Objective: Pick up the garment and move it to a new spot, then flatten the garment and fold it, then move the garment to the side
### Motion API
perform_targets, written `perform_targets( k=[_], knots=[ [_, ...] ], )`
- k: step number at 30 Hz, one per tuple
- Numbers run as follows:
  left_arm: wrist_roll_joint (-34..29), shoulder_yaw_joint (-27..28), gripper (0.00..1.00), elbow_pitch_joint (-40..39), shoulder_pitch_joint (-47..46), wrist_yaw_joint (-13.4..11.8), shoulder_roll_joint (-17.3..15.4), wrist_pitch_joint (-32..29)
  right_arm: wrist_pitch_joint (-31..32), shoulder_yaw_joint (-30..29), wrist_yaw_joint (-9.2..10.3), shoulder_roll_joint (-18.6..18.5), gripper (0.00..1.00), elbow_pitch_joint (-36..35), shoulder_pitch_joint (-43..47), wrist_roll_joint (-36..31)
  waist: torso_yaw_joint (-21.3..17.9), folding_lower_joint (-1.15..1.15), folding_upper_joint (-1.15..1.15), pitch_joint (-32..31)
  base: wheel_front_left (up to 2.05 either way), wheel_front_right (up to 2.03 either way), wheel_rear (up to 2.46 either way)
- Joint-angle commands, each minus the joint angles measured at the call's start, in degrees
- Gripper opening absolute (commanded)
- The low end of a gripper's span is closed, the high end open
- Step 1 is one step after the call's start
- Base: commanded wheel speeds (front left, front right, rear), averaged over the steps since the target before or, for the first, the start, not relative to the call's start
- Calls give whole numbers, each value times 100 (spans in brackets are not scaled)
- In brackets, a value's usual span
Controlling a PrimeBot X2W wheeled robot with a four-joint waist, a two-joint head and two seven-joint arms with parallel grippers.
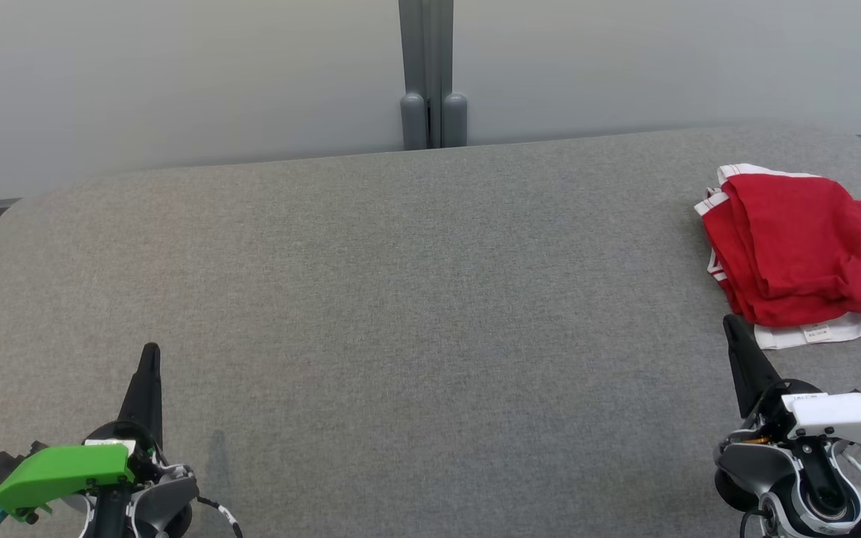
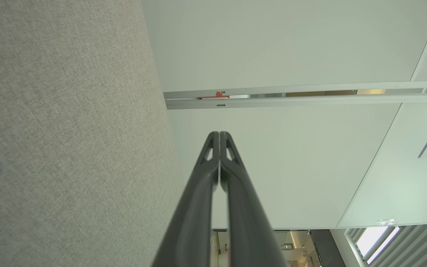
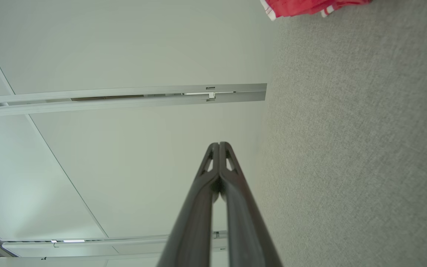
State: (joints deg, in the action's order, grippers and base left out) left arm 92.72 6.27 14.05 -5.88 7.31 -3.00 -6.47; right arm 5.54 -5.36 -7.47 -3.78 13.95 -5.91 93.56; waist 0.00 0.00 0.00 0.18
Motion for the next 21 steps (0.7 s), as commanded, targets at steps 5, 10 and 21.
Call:
perform_targets(
  k=[5,10,21],
  knots=[
    [-30,26,0,7,-61,35,-8,-6,36,-24,-4,15,0,12,-31,-42,0,0,0,0,0,0,0],
    [-32,26,0,7,-61,35,-7,-7,36,-31,-3,18,0,12,-31,-51,0,0,0,0,0,0,0],
    [-33,30,0,7,-62,35,-3,-13,50,-45,-4,26,0,14,-32,-55,0,0,0,0,0,0,0]
  ],
)
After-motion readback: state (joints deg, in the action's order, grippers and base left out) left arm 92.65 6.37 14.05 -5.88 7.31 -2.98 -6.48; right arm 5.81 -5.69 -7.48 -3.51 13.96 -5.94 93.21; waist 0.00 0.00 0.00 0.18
